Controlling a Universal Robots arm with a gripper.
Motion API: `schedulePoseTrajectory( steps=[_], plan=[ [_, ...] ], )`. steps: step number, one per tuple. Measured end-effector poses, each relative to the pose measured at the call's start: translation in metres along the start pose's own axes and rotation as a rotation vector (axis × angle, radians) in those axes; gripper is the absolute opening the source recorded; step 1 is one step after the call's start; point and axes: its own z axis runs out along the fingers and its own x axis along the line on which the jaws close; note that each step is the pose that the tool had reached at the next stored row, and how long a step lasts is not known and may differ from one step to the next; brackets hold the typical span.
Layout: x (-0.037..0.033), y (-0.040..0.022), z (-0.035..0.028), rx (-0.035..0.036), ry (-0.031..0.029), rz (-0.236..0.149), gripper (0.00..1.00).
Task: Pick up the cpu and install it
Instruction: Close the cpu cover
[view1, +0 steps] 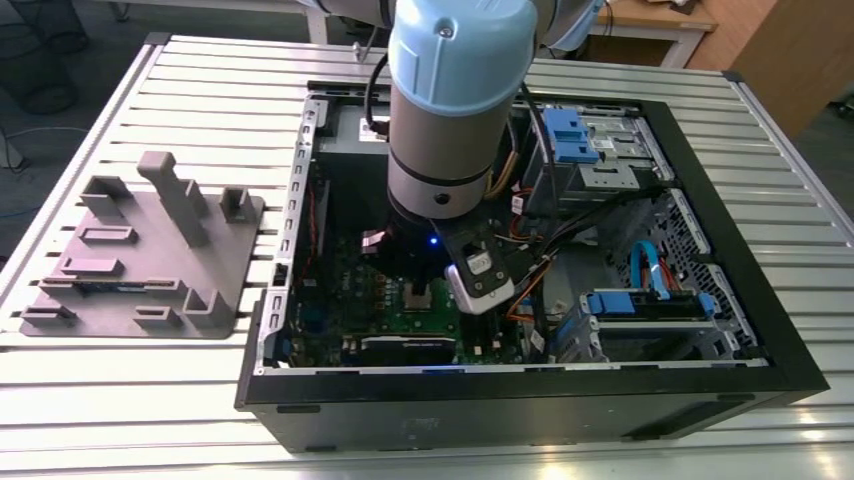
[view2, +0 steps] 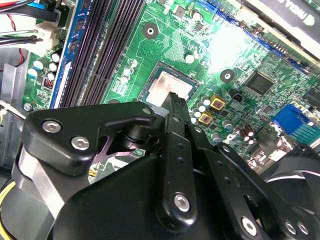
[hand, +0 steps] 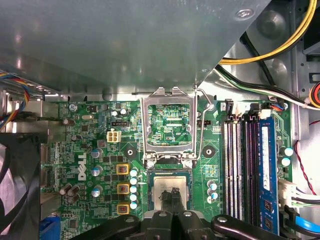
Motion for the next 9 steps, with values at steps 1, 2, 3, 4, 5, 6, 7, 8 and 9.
schedulePoseTrajectory(
  steps=[1, 2, 3, 4, 5, 6, 7, 8, 9],
  plan=[
    [0.0000, 0.0000, -0.0001, 0.0001, 0.0000, 0.000, 0.11],
    [0.0000, 0.0000, -0.0001, 0.0000, 0.0000, 0.000, 0.11],
    [0.0000, 0.0000, -0.0002, 0.0001, 0.0000, 0.000, 0.11],
    [0.0000, 0.0000, -0.0003, 0.0000, 0.0000, 0.000, 0.11],
    [0.0000, 0.0000, -0.0003, 0.0001, 0.0000, 0.000, 0.11],
    [0.0000, 0.0000, -0.0004, 0.0000, 0.0000, 0.000, 0.11],
    [0.0000, 0.0000, -0.0004, 0.0000, 0.0000, 0.000, 0.11],
    [0.0000, 0.0000, -0.0006, 0.0001, 0.0000, 0.000, 0.11],
    [0.0001, 0.0000, -0.0016, 0.0008, 0.0003, 0.000, 0.11]
  ],
)
